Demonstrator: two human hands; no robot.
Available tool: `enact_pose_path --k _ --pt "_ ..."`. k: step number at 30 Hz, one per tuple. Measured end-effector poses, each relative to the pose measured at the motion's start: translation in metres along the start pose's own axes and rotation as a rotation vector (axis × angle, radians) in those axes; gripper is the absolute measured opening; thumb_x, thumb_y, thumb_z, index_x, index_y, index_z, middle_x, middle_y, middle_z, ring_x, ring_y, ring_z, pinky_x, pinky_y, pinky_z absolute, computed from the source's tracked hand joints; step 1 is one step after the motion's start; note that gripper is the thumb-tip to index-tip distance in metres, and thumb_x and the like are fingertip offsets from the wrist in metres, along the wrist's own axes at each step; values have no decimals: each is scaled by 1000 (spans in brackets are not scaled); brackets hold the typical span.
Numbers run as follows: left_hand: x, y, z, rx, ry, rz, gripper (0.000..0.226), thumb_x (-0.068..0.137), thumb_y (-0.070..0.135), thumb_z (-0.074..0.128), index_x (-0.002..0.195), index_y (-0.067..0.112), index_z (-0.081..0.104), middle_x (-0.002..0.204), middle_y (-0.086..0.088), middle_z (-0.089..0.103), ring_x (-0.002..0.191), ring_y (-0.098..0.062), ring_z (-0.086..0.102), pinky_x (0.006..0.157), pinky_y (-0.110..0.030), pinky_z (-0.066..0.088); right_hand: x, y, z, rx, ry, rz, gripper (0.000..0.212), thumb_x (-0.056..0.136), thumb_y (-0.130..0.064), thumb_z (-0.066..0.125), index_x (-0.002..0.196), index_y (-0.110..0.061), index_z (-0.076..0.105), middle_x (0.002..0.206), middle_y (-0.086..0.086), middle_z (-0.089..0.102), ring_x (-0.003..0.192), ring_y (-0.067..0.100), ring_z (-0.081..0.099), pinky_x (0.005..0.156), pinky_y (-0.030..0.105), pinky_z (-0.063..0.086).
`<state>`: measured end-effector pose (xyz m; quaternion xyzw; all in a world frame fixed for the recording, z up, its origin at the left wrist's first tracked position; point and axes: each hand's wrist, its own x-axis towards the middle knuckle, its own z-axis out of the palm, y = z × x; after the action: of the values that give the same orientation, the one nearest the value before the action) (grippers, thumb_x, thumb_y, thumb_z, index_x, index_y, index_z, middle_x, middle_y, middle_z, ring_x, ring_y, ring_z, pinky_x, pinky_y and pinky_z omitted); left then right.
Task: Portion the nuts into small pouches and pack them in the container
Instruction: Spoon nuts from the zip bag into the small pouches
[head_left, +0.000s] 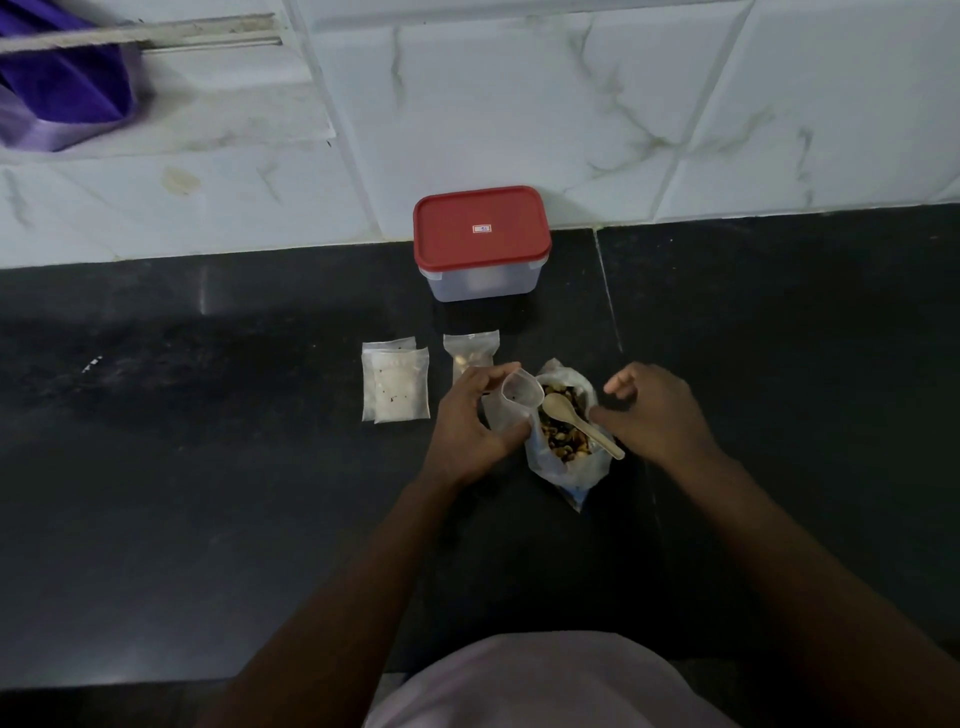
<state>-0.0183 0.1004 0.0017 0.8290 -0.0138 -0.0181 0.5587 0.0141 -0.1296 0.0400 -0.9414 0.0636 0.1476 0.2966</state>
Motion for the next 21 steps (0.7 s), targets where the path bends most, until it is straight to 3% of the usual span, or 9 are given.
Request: enact_pose_path --k 5,10,14,17,21 --pt "1 -4 9 -86 33 -101 60 77 24 79 134 26 60 132 13 62 123 3 58 100 -22 50 -9 11 -4 -168 -158 102 35 77 -52 82 92 -30 60 89 -8 64 81 8 63 69 32 54" --pt "-3 -9 15 -87 13 -138 56 81 7 78 130 26 59 124 12 64 116 1 61 95 -24 54 -17 12 -3 -102 -116 59 18 80 -45 82 83 -34 67 81 -13 68 77 2 65 72 34 59" --pt "-5 -10 19 -76 -3 -161 58 79 3 80 127 28 59 121 12 64 112 3 62 88 -14 52 -25 10 -3 56 64 -85 13 82 -33 82 85 -34 70 78 -16 67 73 -3 63 63 22 52" --pt "-5 -13 20 -63 2 -170 60 77 4 82 127 29 58 121 13 64 112 5 61 86 -9 50 -27 14 0 113 143 -240 14 82 -28 82 89 -33 71 83 -15 64 75 0 62 65 29 57" --pt "-6 -14 20 -39 -11 -197 55 78 13 84 123 33 59 121 15 63 112 6 60 87 -13 51 -20 21 11 163 89 -336 14 89 -26 76 102 -31 75 93 -13 63 81 3 63 73 35 58"
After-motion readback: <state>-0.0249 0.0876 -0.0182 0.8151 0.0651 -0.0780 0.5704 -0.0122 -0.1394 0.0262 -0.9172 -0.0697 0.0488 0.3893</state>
